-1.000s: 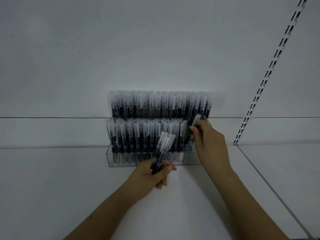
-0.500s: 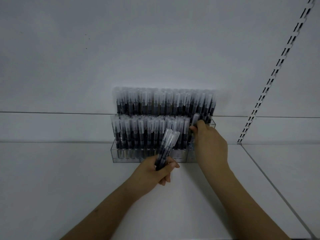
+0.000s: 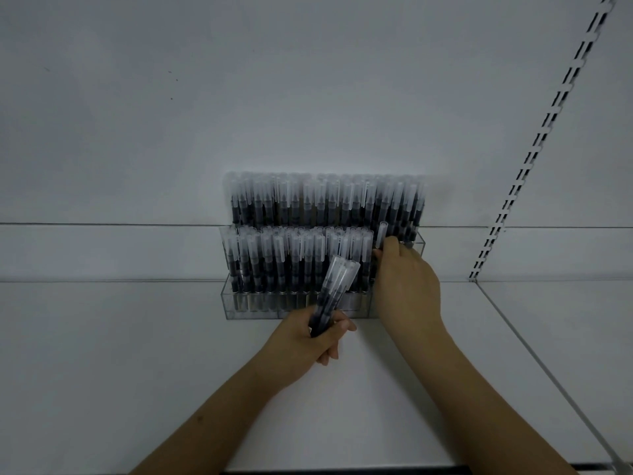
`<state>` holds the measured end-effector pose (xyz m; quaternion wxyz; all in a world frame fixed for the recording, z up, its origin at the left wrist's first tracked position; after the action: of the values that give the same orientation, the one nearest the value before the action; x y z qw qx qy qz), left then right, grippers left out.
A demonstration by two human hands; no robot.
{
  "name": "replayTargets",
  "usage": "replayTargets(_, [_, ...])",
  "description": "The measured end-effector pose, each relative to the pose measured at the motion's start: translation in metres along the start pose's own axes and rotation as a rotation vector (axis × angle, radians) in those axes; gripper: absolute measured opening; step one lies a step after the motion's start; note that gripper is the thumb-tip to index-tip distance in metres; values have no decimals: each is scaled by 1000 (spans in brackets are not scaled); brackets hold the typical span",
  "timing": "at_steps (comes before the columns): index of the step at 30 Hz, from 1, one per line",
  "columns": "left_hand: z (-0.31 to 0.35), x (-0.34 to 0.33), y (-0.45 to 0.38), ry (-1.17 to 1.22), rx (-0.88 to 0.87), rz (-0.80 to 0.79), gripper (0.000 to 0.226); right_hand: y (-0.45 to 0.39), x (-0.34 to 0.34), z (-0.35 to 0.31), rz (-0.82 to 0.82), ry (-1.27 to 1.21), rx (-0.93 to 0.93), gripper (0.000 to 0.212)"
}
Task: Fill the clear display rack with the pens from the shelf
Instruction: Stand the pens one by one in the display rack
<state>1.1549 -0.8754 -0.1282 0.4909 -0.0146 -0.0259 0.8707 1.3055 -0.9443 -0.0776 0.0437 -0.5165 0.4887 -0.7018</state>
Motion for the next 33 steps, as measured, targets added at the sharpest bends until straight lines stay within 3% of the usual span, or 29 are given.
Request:
replayTargets(10, [-1,0,-1,-5,1,16,12,-3,-1,4,3,42,-14,18])
replayTargets(18, [-1,1,-1,-25,-9,20,13,4,-5,12,-153,142,33,20])
replayTargets(21, [-2,2,-1,-27,-13,18,14,11,14,19,-122,-124,-21,29])
replayTargets(25, [0,0,-2,-15,-30,7,14,23,27,7,-513,-741,19,8])
replayTargets(27, [1,0,-1,-24,-40,-9,15,29,26,0,-624,-923,33,5])
replayTargets(33, [0,0,-2,-42,-49,-27,17,29,33,-5,-577,-1142,-66,4])
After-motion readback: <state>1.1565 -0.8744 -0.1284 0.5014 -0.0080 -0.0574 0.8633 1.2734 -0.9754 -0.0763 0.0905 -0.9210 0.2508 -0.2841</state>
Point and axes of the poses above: each hand's wrist, its own y-axis away from the middle knuckle, its own x-axis out of the back of the hand, z = x × y, the point moved 3 cm from there along -y, towards the middle knuckle, and after that the axes turned 14 degrees about y, right-handed, at the moved point
